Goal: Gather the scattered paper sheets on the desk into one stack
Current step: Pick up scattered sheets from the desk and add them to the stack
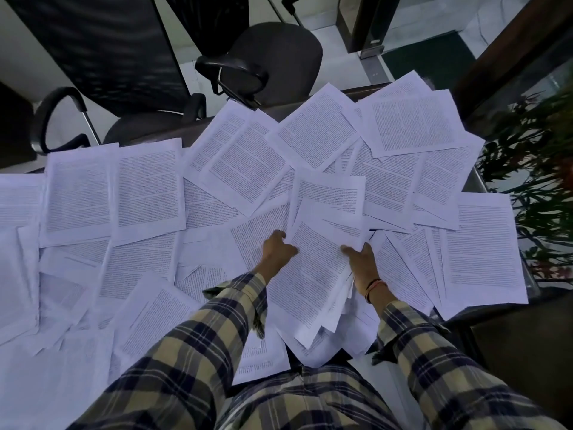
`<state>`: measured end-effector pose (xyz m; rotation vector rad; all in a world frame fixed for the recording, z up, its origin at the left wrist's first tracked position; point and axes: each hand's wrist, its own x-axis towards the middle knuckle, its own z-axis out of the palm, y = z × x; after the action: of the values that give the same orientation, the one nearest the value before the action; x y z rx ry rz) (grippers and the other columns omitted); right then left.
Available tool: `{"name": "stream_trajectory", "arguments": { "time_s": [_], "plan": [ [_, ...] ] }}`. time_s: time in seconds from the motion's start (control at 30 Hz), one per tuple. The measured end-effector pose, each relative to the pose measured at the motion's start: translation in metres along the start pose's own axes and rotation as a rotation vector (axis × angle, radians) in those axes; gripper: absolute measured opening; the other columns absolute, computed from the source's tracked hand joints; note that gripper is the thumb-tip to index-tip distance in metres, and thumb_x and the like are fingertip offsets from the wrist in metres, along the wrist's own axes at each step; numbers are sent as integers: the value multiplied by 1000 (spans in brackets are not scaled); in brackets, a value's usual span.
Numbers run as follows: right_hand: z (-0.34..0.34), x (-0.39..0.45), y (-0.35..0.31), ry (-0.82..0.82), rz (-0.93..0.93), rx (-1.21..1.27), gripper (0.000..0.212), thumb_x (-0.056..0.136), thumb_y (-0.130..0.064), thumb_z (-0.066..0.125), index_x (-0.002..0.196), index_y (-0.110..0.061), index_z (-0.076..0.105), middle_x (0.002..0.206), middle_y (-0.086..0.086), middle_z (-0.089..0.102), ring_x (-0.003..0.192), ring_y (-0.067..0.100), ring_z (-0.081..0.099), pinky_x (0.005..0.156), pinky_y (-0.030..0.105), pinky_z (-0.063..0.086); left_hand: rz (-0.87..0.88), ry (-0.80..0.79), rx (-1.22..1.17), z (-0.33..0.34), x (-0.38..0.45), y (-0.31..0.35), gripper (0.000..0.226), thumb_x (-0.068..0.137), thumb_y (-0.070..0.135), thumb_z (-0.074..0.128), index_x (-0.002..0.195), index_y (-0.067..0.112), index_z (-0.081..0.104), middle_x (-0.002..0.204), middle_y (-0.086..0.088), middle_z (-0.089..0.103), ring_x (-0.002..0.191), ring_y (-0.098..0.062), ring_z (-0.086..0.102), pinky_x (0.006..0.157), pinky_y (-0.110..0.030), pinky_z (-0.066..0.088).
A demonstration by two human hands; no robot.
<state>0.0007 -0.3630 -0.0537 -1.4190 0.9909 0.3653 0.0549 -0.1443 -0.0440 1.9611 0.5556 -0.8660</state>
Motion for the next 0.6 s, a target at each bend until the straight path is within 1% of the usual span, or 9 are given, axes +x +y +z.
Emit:
{"name": "stream_trajectory", "arguments": {
  "time_s": [0.1,0.13,0.2,0.3,0.37,0.43,0.47,0.53,0.6],
  "plan": [
    [-8,5,13,-38,-29,-10,43,88,2,72,128,-6,60,124,10,68,115,31,65,99,39,52,-50,-110,43,-5,2,-11,57,86,25,81,133,2,59,126,-15,65,105,-30,66,79,-34,58],
    [-10,5,16,-48,-47,-38,38,87,4,72,123,-6,64,120,11,71,113,32,67,99,41,54,-42,-88,70,-6,0,-12,55,87,28,80,132,3,60,126,-15,65,106,-29,65,82,-36,59],
    [-15,3,17,-24,-76,-83,31,87,6,71,114,-7,69,116,13,73,107,31,69,97,43,55,50,100,248,-13,-5,-15,52,92,35,73,133,7,58,134,-14,57,119,-32,55,97,-44,53],
    [-21,1,16,36,-86,-84,27,86,6,73,111,-5,70,109,13,72,98,28,68,87,36,55,128,355,470,-34,-6,-23,67,95,35,67,149,9,39,158,-17,29,146,-38,27,115,-55,31],
    [-24,2,19,37,-61,-61,26,86,5,73,110,-6,71,102,10,72,86,23,67,75,29,54,107,308,520,-54,2,-29,84,94,40,68,158,12,23,169,-16,8,155,-37,11,118,-61,24],
    [-23,1,23,31,12,-35,21,87,2,73,107,-5,72,89,8,70,71,20,61,60,25,52,89,235,605,-73,11,-34,98,90,51,71,162,15,15,171,-12,3,155,-35,11,117,-63,24],
    [-22,2,27,22,35,-23,22,86,1,74,108,-2,72,89,10,71,72,22,61,62,27,53,96,230,656,-79,14,-34,102,87,57,72,161,16,16,169,-12,8,153,-35,17,115,-63,26],
    [-18,0,35,17,70,21,28,86,-1,75,114,0,72,102,14,74,87,29,67,81,37,57,113,250,731,-86,17,-33,103,81,64,74,157,15,24,161,-11,24,143,-36,33,110,-60,30],
    [-10,-3,42,23,61,60,30,88,-3,74,118,-3,72,111,13,74,100,29,69,91,38,55,102,258,750,-88,18,-32,95,79,65,74,149,14,34,149,-11,37,133,-35,42,107,-57,33]
  ]
}}
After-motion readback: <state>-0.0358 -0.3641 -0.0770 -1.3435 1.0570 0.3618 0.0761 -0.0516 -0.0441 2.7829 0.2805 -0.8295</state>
